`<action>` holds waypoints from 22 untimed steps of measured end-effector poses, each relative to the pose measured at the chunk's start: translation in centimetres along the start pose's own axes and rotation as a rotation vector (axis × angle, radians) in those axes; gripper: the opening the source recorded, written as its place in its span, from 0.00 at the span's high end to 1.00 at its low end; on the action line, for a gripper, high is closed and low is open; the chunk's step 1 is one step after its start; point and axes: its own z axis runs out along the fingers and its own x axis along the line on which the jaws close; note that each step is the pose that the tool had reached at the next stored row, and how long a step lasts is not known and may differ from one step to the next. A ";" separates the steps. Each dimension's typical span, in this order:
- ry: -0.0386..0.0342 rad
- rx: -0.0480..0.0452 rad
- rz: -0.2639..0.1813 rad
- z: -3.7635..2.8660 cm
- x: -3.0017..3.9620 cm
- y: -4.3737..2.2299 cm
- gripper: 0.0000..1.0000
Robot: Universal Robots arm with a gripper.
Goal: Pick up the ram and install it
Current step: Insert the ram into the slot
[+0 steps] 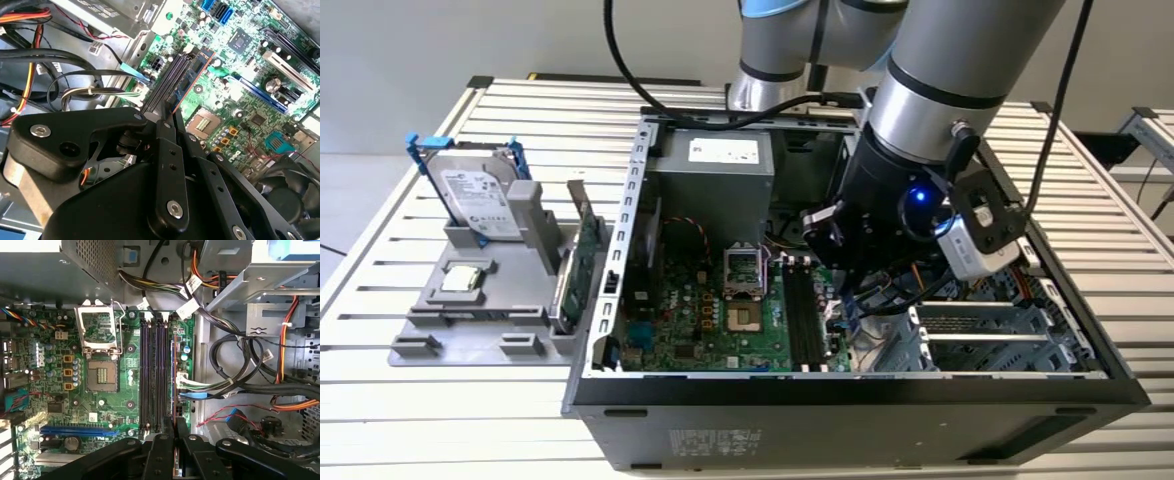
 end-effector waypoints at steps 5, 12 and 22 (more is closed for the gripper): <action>0.0019 -0.0001 0.000 0.11 0.12 0.00 1.00; 0.0024 -0.0001 0.000 0.89 0.24 0.03 1.00; 0.0024 -0.0001 0.000 2.55 0.24 0.17 1.00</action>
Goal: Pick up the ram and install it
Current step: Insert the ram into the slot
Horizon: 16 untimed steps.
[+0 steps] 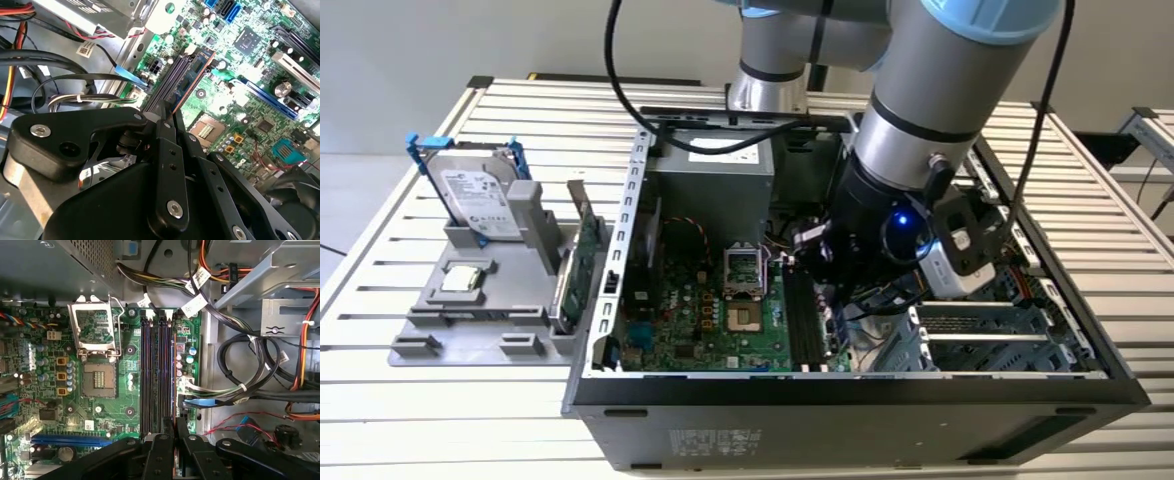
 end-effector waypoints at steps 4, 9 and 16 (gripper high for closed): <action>0.0000 -0.0001 0.000 0.43 0.07 0.10 1.00; 0.0000 -0.0001 0.000 0.99 0.29 0.20 1.00; -0.0001 -0.0001 0.000 2.03 0.48 0.39 1.00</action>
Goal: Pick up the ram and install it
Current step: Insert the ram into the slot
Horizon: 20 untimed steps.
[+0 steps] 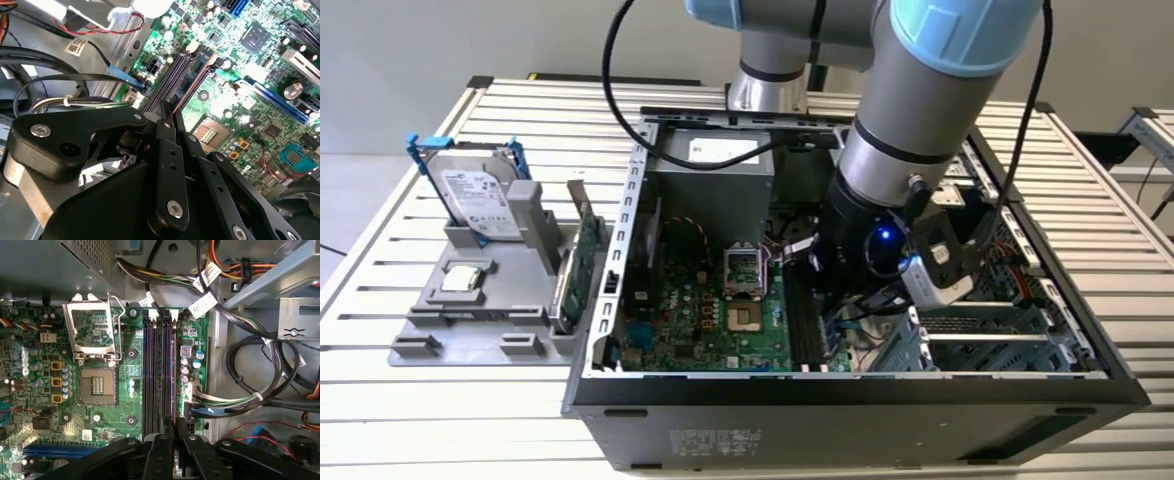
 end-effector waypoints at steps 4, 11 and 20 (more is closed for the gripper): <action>0.0000 0.0000 0.000 0.59 0.05 0.23 1.00; 0.0001 0.0001 0.000 1.39 0.02 0.82 1.00; 0.0001 0.0001 0.000 1.82 -0.14 1.04 1.00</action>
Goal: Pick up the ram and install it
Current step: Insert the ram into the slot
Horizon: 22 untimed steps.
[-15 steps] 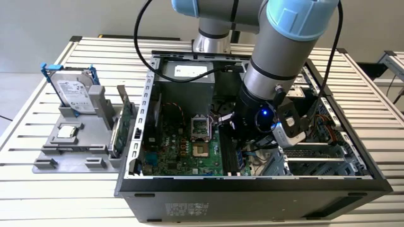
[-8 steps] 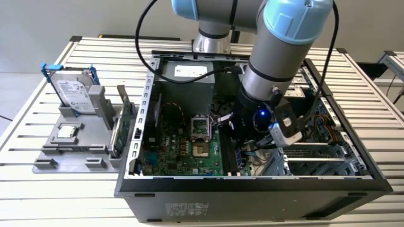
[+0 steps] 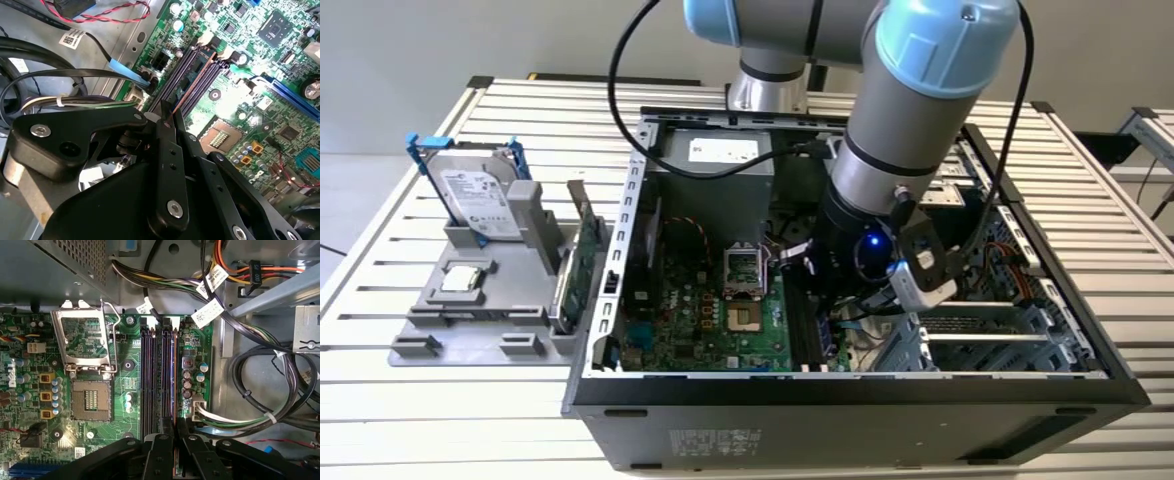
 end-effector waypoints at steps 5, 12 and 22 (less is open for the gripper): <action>0.0000 -0.0003 0.000 0.10 -0.17 0.15 1.00; -0.0001 -0.0002 0.000 0.29 -0.25 0.46 1.00; 0.0000 0.0001 0.000 0.56 -0.39 0.52 1.00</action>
